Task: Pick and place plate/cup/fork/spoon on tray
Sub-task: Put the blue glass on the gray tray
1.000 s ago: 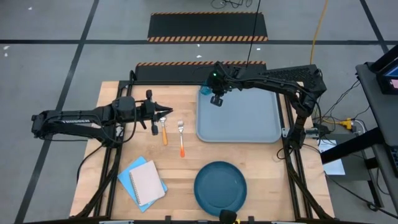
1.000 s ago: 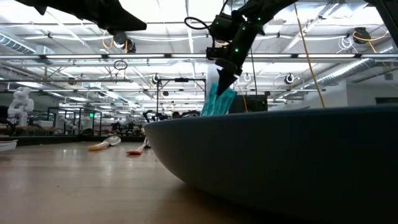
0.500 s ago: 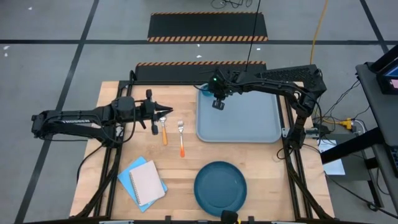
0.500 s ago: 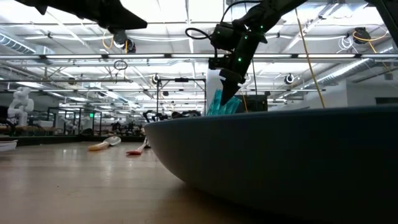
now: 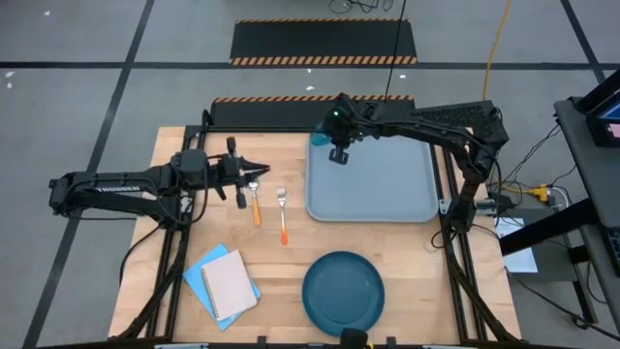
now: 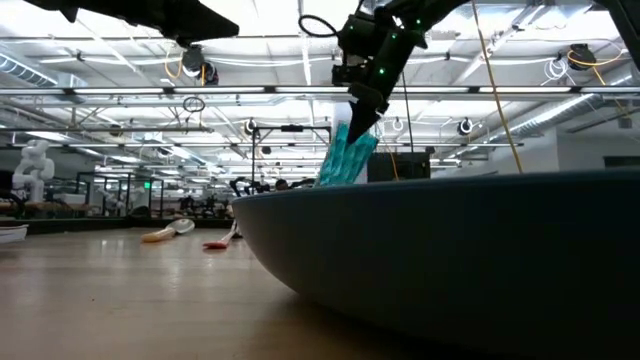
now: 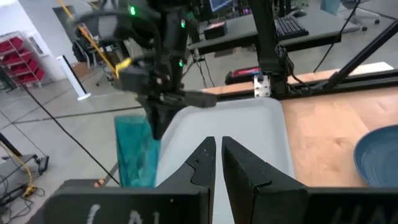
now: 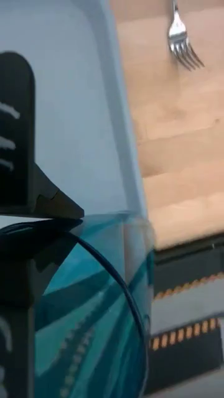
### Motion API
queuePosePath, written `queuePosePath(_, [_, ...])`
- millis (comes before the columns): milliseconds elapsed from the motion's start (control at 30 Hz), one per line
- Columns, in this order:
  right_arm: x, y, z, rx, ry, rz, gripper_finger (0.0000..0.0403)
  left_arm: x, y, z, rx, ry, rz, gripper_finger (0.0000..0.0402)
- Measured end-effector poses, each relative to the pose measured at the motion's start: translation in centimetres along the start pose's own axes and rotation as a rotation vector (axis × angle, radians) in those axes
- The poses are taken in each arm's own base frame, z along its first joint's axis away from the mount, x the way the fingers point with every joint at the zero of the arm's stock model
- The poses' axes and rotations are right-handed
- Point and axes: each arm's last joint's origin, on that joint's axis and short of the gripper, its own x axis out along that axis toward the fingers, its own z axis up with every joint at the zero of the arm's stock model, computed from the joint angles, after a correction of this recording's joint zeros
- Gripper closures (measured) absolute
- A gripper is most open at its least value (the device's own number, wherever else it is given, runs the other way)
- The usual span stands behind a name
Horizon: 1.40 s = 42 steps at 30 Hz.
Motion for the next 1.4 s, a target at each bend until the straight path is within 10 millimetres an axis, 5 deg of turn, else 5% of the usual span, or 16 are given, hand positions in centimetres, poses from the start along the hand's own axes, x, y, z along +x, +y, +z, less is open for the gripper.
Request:
queuePosePath(800, [1.06, 0.20, -1.00, 0.019, 0.085, 0.027, 0.0387, 0.00, 0.09, 0.29, 0.022, -0.029, 0.009, 0.0369])
queuePosePath(1400, [1.07, -0.09, -0.39, 0.016, 0.028, -0.023, 0.0321, 0.00, 0.09, 0.29, 0.020, -0.030, 0.010, 0.0369])
